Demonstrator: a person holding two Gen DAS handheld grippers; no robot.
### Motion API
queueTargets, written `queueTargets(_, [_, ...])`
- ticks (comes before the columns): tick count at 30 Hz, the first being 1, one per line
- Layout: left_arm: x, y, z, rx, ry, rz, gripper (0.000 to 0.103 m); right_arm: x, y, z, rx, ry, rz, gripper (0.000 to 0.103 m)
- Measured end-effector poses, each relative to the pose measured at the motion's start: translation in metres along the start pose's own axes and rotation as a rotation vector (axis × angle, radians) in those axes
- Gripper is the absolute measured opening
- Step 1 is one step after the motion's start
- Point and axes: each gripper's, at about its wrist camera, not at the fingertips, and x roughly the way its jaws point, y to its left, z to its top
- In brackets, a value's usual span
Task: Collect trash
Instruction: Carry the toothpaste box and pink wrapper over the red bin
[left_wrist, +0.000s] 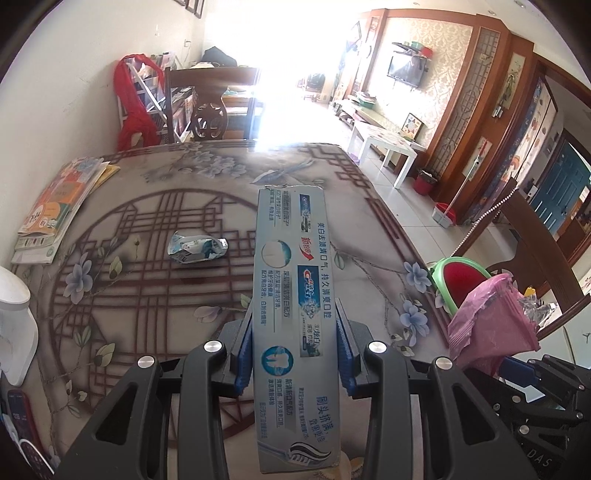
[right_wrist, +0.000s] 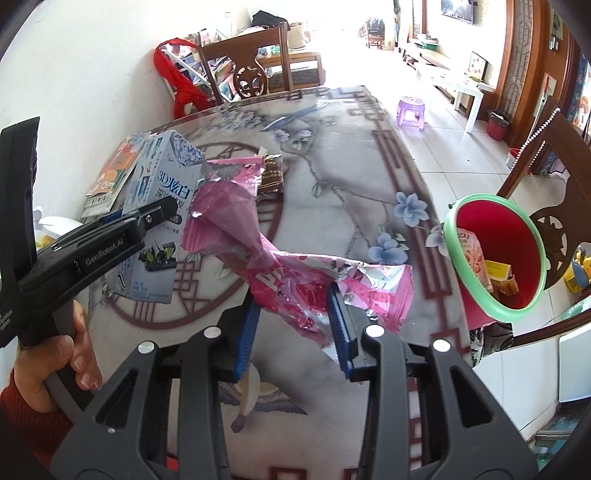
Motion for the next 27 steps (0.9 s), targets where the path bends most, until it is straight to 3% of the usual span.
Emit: queueTargets(27, [0.007,-0.051,0.009,0.107,0.004,-0.018,0.034,-0.012,-0.056,0.019,0.065,-0.058,-0.072,0.036])
